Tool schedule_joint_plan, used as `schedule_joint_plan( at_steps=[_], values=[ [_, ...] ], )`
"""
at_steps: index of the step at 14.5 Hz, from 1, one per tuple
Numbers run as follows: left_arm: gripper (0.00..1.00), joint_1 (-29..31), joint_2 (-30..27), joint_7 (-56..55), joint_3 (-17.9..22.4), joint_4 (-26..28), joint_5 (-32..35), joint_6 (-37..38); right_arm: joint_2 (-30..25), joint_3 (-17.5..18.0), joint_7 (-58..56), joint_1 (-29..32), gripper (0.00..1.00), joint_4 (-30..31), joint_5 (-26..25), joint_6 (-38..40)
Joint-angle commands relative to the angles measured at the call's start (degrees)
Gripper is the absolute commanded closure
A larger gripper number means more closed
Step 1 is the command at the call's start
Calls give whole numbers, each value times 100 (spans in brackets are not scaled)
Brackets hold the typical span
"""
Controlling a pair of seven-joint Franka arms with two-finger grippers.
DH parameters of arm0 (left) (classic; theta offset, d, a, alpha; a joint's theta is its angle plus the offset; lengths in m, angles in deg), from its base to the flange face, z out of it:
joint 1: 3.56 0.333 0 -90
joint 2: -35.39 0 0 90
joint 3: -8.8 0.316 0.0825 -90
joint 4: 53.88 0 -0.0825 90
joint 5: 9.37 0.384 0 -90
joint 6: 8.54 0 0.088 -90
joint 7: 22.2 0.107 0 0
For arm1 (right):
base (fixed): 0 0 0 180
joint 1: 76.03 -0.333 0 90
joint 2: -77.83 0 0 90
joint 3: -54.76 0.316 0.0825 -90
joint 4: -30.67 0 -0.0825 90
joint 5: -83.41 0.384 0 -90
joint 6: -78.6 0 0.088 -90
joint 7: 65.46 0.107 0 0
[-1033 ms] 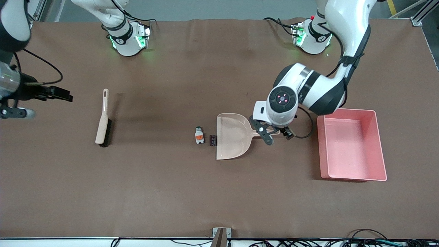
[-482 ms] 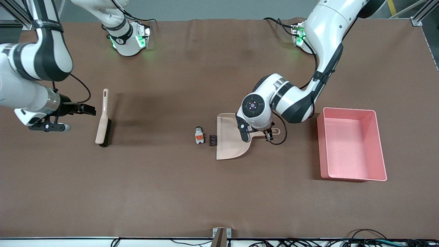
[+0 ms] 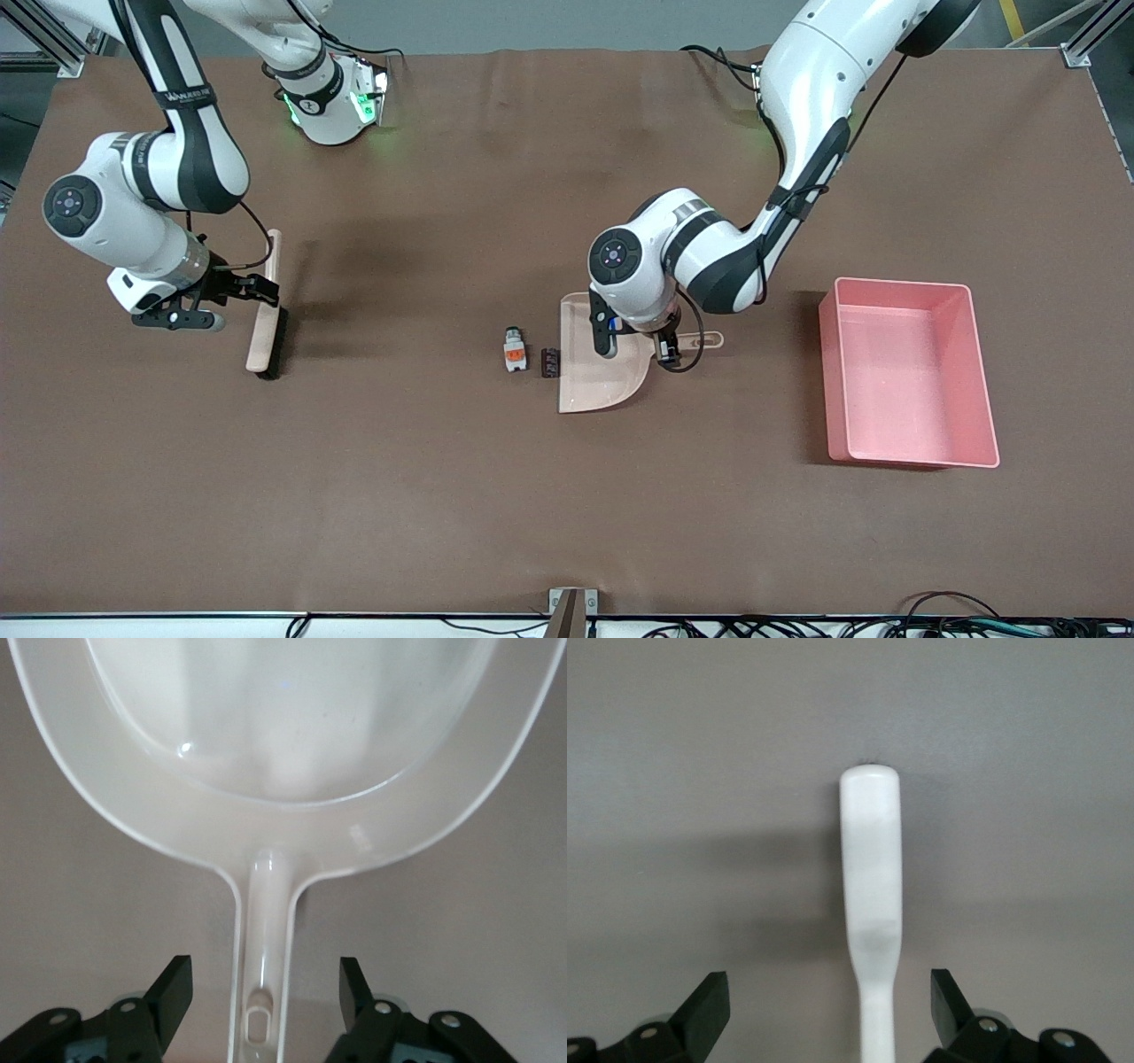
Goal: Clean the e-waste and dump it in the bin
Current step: 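Grasp the dustpan handle with the left gripper and the brush with the right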
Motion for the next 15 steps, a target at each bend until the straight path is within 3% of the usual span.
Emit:
schedule_joint_plan(
  at_steps=[1, 6, 12, 15],
  values=[
    [25, 19, 111, 148, -5, -122, 116, -127, -202, 27, -310, 213, 0, 510, -68, -656],
    [26, 89, 129, 148, -14, 35, 116, -689, 324, 27, -329, 284, 0, 782, -68, -1684],
    [26, 141, 41, 183, -14, 361, 134, -839, 755, 27, -346, 276, 0, 783, -68, -2115],
    [26, 159, -30, 288, -14, 449, 134, -831, 809, 27, -346, 267, 5, 783, -68, -2117]
  ],
)
